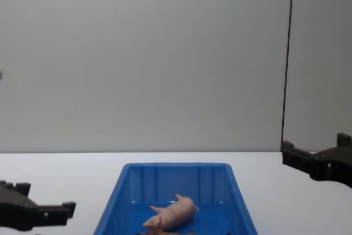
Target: Pick up the two dolls from the table and place them into the box.
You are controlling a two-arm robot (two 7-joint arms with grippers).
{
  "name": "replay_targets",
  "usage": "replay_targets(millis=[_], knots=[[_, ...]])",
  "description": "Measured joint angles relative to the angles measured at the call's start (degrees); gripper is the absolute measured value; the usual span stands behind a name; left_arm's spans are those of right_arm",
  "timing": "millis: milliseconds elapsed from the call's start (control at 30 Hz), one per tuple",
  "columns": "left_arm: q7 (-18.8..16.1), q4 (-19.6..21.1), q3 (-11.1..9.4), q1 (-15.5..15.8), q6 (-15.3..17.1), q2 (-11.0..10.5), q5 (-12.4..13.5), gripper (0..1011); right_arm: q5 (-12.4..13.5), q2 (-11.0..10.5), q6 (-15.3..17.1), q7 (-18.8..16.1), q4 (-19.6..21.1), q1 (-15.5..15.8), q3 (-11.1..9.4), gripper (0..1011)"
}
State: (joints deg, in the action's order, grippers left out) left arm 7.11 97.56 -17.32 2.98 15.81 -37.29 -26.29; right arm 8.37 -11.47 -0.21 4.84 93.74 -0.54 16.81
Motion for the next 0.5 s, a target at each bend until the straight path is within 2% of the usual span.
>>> replay_targets(millis=[500], knots=[[3.36, -3.72, -0.19, 0.77, 1.19, 0.99, -0.76, 980, 0.00, 0.00, 0.00, 0.00, 0.00, 0.00, 0.00, 1001]])
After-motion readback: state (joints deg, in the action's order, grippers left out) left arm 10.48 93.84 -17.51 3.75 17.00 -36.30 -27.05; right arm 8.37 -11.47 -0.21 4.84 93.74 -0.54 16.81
